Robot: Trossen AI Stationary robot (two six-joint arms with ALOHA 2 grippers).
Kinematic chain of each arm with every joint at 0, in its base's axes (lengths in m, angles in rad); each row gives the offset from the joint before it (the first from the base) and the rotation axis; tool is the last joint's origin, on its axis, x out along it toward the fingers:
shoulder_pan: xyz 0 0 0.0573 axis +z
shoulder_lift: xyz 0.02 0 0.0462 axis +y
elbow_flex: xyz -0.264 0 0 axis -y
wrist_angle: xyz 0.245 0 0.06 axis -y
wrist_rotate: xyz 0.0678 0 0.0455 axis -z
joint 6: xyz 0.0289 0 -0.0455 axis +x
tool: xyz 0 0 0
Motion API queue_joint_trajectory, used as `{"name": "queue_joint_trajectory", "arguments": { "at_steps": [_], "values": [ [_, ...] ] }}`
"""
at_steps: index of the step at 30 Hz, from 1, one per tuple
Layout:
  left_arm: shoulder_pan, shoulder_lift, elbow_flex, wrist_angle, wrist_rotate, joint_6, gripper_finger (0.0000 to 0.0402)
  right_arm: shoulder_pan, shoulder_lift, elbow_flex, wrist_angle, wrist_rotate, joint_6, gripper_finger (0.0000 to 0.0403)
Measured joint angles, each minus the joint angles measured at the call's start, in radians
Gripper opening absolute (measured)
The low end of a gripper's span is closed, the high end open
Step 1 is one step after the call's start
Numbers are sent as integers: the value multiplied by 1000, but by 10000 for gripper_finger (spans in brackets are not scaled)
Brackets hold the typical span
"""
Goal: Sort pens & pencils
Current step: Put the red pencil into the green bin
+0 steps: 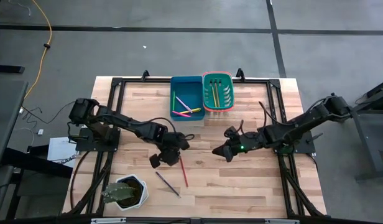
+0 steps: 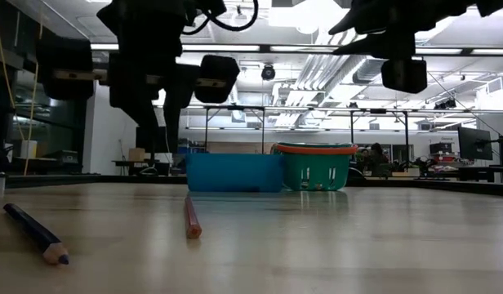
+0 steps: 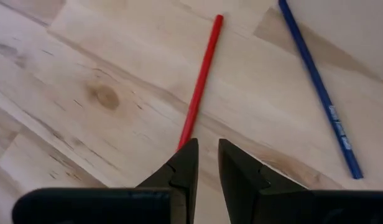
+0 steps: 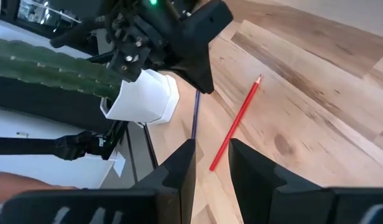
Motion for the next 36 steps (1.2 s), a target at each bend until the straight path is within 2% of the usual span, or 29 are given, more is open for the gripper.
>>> {"name": "queue_joint_trajectory", "arguments": {
  "at_steps": [7,22,36],
  "values": [
    [-4,38,-2,-1,-37,-16,51,37,0,1,-3,42,15,87],
    [-4,90,58,7,-39,-1,51,89,-18,2,-43,119,47,87],
    [-4,117,83,-4,-26,3,51,89,-18,2,-74,125,40,87]
  ]
}}
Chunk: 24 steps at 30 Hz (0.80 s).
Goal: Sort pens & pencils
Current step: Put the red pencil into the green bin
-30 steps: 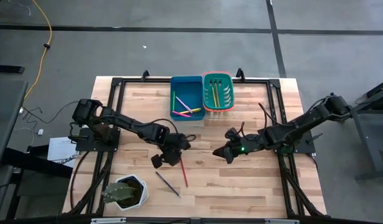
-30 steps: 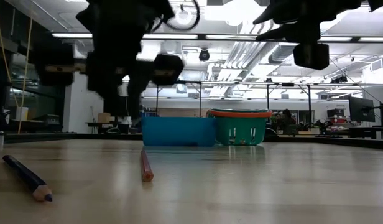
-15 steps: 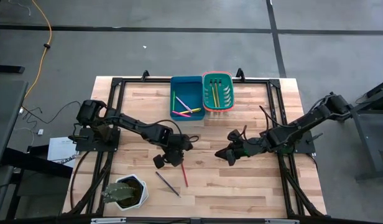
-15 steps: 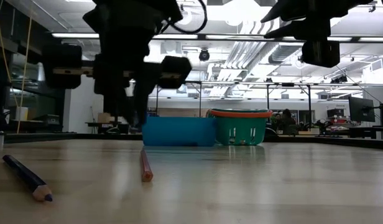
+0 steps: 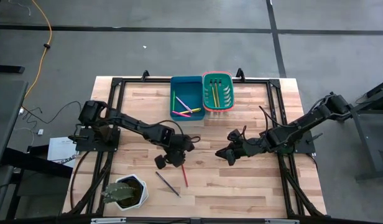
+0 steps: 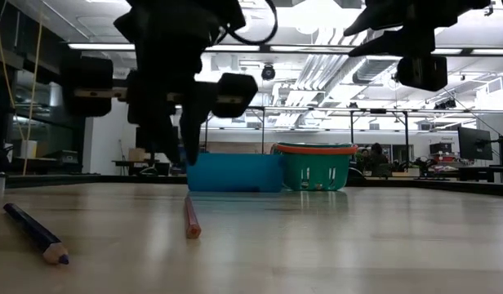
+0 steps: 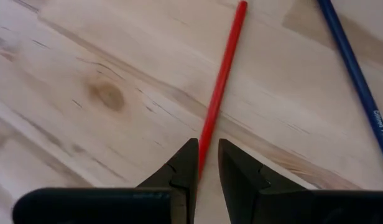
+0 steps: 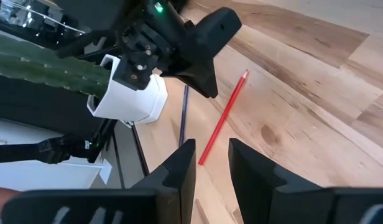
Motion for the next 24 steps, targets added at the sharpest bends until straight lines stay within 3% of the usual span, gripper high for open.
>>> {"name": "queue_joint_trajectory", "arguments": {
  "at_steps": [24],
  "values": [
    [-22,22,1,-1,-33,23,51,0,0,0,-10,20,-8,87]
  ]
}}
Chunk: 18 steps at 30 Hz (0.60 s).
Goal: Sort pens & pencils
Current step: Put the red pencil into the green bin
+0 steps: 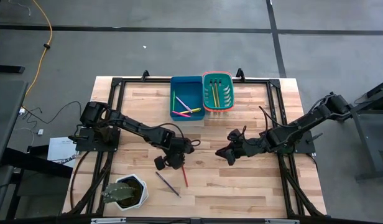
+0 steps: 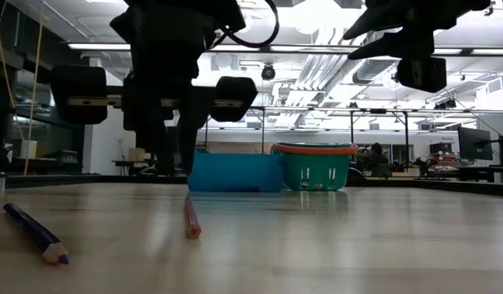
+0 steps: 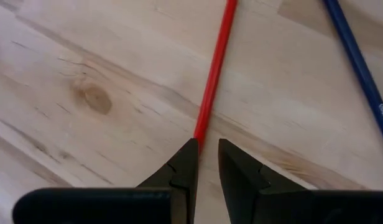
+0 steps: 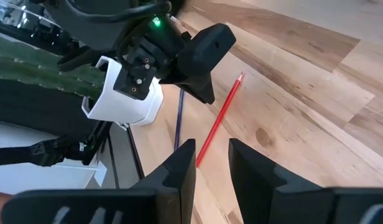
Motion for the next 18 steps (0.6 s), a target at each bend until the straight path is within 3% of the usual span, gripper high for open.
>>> {"name": "queue_joint_trajectory", "arguments": {
  "at_steps": [10,18],
  "values": [
    [1,-1,92,-63,-30,36,51,0,0,0,0,9,1,87],
    [1,34,108,-267,-60,-5,51,0,0,-1,0,30,4,87]
  ]
}}
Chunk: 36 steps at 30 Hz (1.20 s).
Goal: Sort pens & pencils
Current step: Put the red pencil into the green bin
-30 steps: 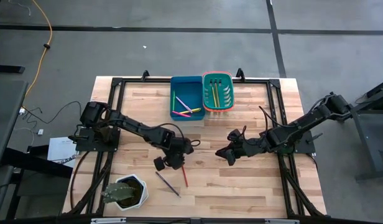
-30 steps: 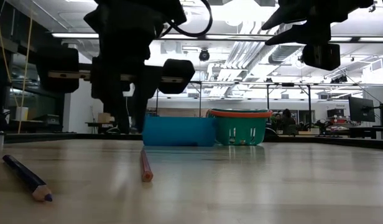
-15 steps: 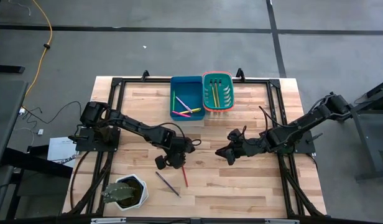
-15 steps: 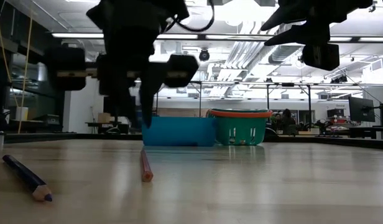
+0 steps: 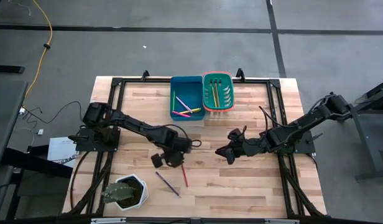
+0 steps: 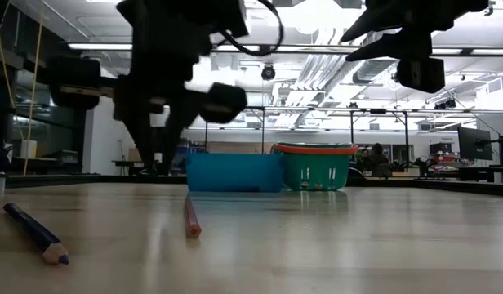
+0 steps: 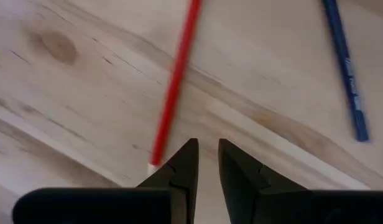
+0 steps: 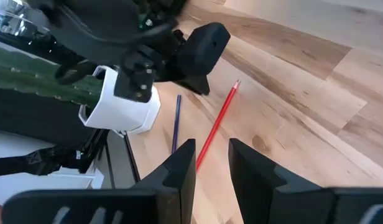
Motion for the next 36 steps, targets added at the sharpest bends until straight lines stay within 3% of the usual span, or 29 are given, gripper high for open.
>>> {"name": "queue_joint_trajectory", "arguments": {
  "at_steps": [4,15,26,36],
  "values": [
    [0,60,59,-126,-5,-6,51,0,0,0,-1,5,-4,87],
    [-28,84,234,-129,-41,52,51,7,-1,-1,-12,5,1,87],
    [-64,115,239,-197,-75,112,51,7,-2,-1,-27,-4,-4,87],
    [-84,127,245,-160,-101,121,51,7,-2,0,-52,-27,15,87]
  ]
}}
